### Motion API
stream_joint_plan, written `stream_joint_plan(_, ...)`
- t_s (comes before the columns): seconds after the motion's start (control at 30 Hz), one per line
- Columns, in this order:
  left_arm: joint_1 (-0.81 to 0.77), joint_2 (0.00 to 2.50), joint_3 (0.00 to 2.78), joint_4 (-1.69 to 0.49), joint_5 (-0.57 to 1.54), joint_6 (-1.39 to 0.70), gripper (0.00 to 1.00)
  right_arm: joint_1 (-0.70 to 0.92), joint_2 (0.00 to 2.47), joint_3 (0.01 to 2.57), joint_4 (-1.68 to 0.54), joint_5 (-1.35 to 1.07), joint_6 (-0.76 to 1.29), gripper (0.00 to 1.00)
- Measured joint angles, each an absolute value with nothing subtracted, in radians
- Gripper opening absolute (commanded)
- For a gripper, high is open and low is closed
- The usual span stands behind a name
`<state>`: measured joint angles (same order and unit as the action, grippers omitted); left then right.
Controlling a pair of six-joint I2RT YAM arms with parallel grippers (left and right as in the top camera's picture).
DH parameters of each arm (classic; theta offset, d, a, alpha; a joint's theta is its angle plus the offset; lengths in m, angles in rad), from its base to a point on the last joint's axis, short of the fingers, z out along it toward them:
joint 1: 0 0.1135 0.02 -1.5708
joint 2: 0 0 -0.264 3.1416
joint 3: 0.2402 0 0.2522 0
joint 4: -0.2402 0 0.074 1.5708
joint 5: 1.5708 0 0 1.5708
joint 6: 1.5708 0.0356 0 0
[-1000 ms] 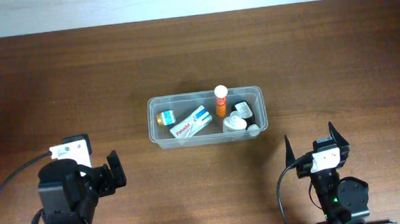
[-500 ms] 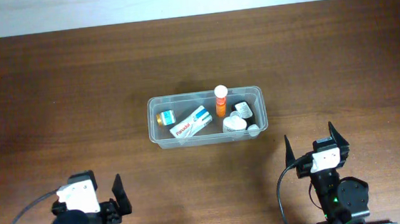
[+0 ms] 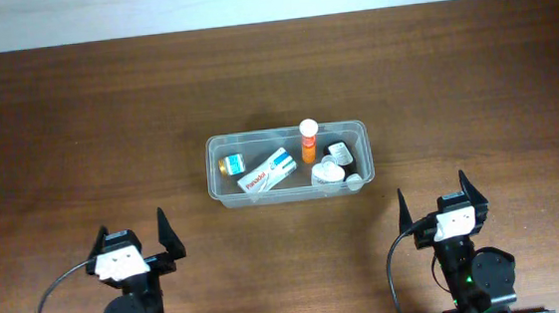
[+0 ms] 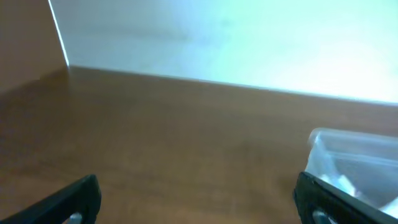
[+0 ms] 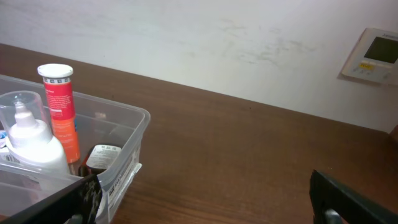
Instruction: Pack container
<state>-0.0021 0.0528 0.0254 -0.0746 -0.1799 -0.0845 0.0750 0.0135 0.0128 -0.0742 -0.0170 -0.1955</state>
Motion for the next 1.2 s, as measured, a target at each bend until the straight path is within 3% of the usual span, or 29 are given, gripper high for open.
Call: stream_joint_plan(1.2,0.001,0.016,0.017,-0.073,-0.127,-0.033,0.99,0.075,0.014,0.013,-0.074,-0.017,-0.196,0.98)
